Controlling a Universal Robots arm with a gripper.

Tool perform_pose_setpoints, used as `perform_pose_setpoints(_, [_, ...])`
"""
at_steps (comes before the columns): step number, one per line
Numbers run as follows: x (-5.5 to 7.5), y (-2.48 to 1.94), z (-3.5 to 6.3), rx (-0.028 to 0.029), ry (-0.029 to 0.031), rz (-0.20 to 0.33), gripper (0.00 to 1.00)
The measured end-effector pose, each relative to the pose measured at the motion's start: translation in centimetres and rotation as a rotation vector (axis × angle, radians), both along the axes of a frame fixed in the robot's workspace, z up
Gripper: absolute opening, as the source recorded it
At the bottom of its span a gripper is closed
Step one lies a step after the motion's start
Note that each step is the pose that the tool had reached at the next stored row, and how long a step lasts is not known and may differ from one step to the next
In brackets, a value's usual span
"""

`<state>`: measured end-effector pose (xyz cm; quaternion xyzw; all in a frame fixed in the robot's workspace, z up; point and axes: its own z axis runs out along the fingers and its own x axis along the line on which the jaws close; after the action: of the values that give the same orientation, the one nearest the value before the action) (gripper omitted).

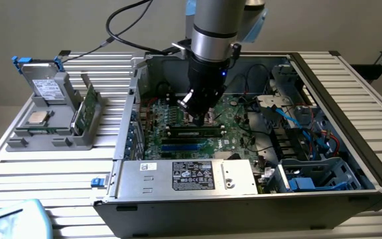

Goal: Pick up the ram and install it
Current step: 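Press down the ram until it locks into place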

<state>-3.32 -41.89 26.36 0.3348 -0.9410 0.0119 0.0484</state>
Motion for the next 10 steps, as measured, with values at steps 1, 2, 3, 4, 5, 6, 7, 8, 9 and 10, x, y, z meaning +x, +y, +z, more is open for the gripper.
perform_pose_setpoints(1, [0.00, 0.00, 0.00, 0.0000, -0.0001, -0.015, 0.11])
perform_pose_setpoints(2, [0.01, 0.00, 0.00, 0.0001, -0.0002, -0.030, 0.11])
perform_pose_setpoints(3, [0.00, 0.00, -0.01, 0.0002, -0.0003, -0.047, 0.11])
perform_pose_setpoints(4, [0.00, 0.00, -0.01, 0.0001, -0.0003, -0.063, 0.11])
perform_pose_setpoints(5, [0.00, 0.00, 0.00, 0.0000, -0.0004, -0.079, 0.11])
perform_pose_setpoints(6, [0.00, 0.00, -0.01, 0.0001, -0.0004, -0.095, 0.11])
perform_pose_setpoints(7, [0.00, 0.00, -0.01, 0.0001, -0.0005, -0.111, 0.11])
perform_pose_setpoints(8, [0.00, 0.00, -0.01, 0.0001, -0.0005, -0.128, 0.11])
perform_pose_setpoints(9, [0.00, 0.00, -0.01, 0.0001, -0.0006, -0.144, 0.11])
perform_pose_setpoints(10, [0.01, 0.00, -0.01, 0.0001, -0.0006, -0.159, 0.11])
